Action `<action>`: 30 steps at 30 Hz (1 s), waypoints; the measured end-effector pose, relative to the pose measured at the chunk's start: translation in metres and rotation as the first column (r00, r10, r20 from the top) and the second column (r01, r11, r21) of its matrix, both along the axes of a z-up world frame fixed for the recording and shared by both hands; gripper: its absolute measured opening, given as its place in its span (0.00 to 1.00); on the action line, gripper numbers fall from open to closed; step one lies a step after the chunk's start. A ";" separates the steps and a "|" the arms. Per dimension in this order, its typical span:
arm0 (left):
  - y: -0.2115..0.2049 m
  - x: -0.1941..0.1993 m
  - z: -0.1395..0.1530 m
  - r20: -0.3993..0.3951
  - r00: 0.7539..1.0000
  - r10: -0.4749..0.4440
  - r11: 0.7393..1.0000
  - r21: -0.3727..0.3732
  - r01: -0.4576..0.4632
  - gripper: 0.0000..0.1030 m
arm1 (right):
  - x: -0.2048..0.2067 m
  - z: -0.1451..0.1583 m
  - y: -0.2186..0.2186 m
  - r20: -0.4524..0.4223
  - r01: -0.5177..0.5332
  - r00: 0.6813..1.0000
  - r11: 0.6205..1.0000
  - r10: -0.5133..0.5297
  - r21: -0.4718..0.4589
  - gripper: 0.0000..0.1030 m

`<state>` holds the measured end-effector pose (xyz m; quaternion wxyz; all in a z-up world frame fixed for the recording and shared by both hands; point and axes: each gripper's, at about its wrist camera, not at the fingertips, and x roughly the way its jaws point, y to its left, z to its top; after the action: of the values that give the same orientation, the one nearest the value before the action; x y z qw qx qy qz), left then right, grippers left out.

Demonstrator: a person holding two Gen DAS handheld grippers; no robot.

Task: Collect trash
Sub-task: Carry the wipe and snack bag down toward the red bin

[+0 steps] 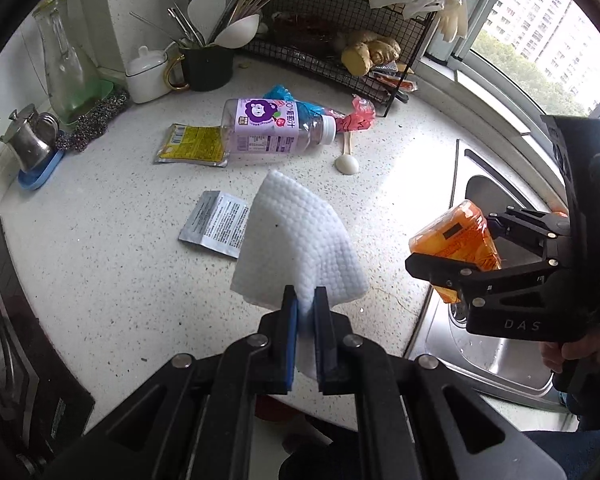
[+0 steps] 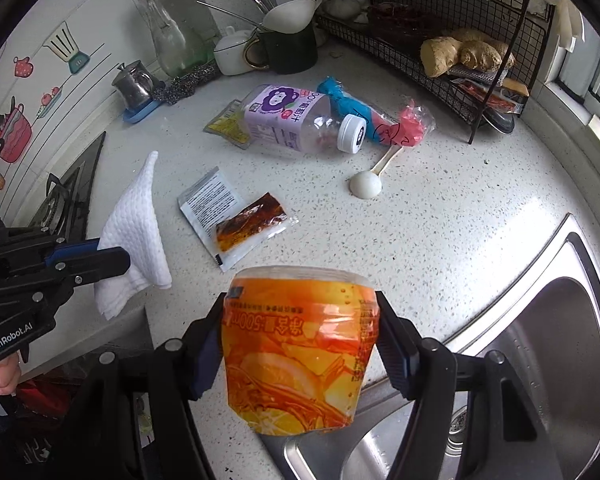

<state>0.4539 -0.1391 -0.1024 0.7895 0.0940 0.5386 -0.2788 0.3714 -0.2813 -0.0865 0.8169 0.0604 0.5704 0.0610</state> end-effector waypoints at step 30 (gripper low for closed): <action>0.153 -0.220 -0.008 -0.032 0.986 0.161 0.986 0.052 -0.160 0.06 | -0.151 0.021 0.154 0.091 -0.172 0.980 0.983 0.178 -0.069 0.63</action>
<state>0.2341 0.0138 -0.1105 0.7970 0.0646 0.5653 -0.2026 0.2203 -0.1275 -0.0654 0.8364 -0.0181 0.5349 0.1181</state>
